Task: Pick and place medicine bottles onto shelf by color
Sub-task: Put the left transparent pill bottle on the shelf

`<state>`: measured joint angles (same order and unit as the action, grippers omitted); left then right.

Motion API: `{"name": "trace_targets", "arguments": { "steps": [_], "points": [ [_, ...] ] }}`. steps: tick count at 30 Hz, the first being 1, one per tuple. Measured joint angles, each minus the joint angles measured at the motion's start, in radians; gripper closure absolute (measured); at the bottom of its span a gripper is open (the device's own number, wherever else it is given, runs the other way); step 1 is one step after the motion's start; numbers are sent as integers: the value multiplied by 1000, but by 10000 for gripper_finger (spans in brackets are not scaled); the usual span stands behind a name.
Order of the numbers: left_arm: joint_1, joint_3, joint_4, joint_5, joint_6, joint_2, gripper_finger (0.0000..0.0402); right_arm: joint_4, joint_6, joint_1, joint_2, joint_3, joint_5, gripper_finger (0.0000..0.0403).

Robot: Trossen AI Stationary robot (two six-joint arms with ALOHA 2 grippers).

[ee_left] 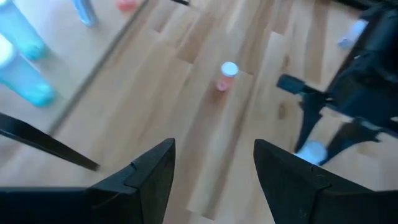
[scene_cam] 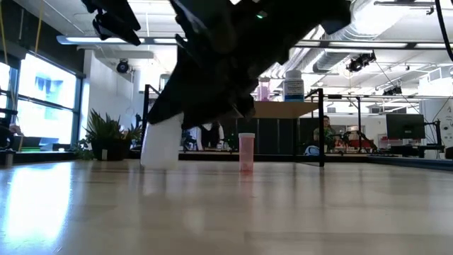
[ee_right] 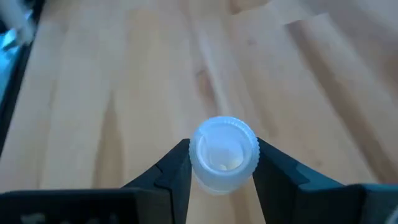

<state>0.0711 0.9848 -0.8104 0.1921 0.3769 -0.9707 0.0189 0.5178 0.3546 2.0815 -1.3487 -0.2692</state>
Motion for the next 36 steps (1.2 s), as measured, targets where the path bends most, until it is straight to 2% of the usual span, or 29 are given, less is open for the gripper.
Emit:
{"name": "trace_targets", "arguments": {
  "steps": [7,11,23,32,36],
  "points": [
    [0,0,0,160,-120,0,193,-2,43,-29,0,-60,-143,274],
    [1,0,0,218,-166,2,193,-49,78,-41,-1,-96,-209,275],
    [105,0,0,207,-249,82,193,-280,93,-83,0,-279,-362,275],
    [159,0,-1,204,-250,138,193,-507,41,-159,0,-502,-371,275],
    [164,0,0,204,-250,155,193,-583,-39,-198,0,-621,-371,275]
  ]
}}
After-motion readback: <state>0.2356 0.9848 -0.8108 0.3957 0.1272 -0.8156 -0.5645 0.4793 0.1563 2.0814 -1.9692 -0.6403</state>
